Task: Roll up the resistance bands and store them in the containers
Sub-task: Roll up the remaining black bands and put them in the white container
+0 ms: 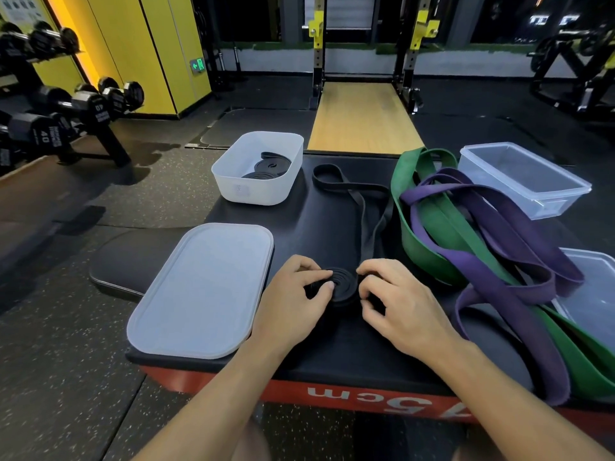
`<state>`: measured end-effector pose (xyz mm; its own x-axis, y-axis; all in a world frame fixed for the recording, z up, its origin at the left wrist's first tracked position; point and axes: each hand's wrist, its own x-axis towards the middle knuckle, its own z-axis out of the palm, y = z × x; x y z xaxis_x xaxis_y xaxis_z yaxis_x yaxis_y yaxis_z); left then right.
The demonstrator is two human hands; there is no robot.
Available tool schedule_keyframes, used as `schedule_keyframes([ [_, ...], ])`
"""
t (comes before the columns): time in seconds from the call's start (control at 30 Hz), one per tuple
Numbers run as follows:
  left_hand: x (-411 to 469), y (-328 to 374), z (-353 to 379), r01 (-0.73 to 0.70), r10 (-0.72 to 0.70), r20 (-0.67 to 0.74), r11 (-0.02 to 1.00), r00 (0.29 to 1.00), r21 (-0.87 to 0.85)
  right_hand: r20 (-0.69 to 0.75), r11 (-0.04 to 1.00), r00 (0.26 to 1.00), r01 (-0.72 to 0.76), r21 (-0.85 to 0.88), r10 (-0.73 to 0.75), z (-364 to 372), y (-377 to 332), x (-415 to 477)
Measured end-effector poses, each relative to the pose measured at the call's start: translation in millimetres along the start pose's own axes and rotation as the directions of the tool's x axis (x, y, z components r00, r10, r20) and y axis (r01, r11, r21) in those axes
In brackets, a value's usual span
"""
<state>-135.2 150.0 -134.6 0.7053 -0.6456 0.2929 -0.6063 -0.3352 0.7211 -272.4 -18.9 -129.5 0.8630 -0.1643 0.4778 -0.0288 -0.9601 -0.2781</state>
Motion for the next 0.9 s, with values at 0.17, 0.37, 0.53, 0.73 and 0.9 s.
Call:
schedule_keyframes([
  [0.17, -1, 0, 0, -0.018, 0.018, 0.006, 1.0, 1.0, 0.023, -0.014, 0.999, 0.999, -0.036, 0.021, 0.036, 0, 4, -4],
  [0.37, 0, -2, 1, -0.014, 0.014, -0.006, 1.0, 1.0, -0.009, 0.003, 1.0, 1.0, -0.003, 0.03, 0.003, 0, 8, -2],
  [0.53, 0, 0, 0, -0.001, 0.001, 0.008, 1.0, 1.0, -0.024, 0.027, 0.994, 0.996, 0.092, -0.057, -0.091, -7, 12, 0],
  [0.73, 0, 1, 0, 0.002, -0.002, 0.006, 1.0, 1.0, -0.011, 0.084, 0.954, 0.976, 0.213, -0.21, -0.199, -17, 16, 1],
  [0.9, 0, 1, -1, 0.002, -0.002, 0.004, 1.0, 1.0, -0.002, 0.12, 0.955, 0.98, 0.185, -0.234, -0.16, -28, 15, 3],
])
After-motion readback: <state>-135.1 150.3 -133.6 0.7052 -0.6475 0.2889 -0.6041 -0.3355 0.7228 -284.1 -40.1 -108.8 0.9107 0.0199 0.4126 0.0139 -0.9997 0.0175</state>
